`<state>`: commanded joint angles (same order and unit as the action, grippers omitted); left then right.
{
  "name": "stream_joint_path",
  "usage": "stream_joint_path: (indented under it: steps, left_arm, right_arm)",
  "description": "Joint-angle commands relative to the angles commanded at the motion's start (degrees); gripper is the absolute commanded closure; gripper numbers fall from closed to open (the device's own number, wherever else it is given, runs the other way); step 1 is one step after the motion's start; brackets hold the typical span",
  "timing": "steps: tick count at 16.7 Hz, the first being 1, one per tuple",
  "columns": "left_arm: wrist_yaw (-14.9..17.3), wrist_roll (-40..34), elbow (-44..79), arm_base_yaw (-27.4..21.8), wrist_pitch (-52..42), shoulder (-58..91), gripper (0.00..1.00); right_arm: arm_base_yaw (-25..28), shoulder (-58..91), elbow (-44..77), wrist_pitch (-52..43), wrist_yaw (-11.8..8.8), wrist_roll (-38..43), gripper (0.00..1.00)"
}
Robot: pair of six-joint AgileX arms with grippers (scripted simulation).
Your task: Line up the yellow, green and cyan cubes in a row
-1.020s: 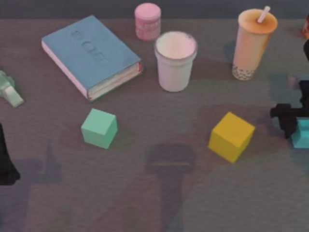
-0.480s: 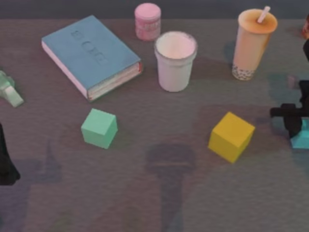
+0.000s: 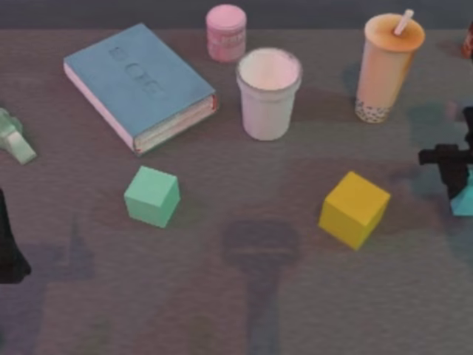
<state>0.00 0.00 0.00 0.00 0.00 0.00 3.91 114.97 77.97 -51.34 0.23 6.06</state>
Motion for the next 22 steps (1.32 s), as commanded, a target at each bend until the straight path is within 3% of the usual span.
stream_joint_path:
  steps: [4, 11, 14, 20, 22]
  left_arm:
    - [0.0, 0.0, 0.0, 0.0, 0.0, 0.0, 0.0]
    - [0.0, 0.0, 0.0, 0.0, 0.0, 0.0, 0.0]
    - [0.0, 0.0, 0.0, 0.0, 0.0, 0.0, 0.0]
    - [0.0, 0.0, 0.0, 0.0, 0.0, 0.0, 0.0]
    - [0.0, 0.0, 0.0, 0.0, 0.0, 0.0, 0.0]
  right_arm:
    - [0.2, -3.2, 4.3, -7.4, 0.0, 0.0, 1.0]
    - [2.1, -3.3, 4.6, -8.0, 0.1, 2.1, 1.0]
    - [9.2, -3.7, 4.9, -9.0, 0.2, 8.5, 1.0]
    - [28.0, -6.0, 4.4, -11.1, 0.6, 25.6, 1.0]
    - [31.8, -6.9, 4.1, -11.3, 0.8, 29.4, 1.0]
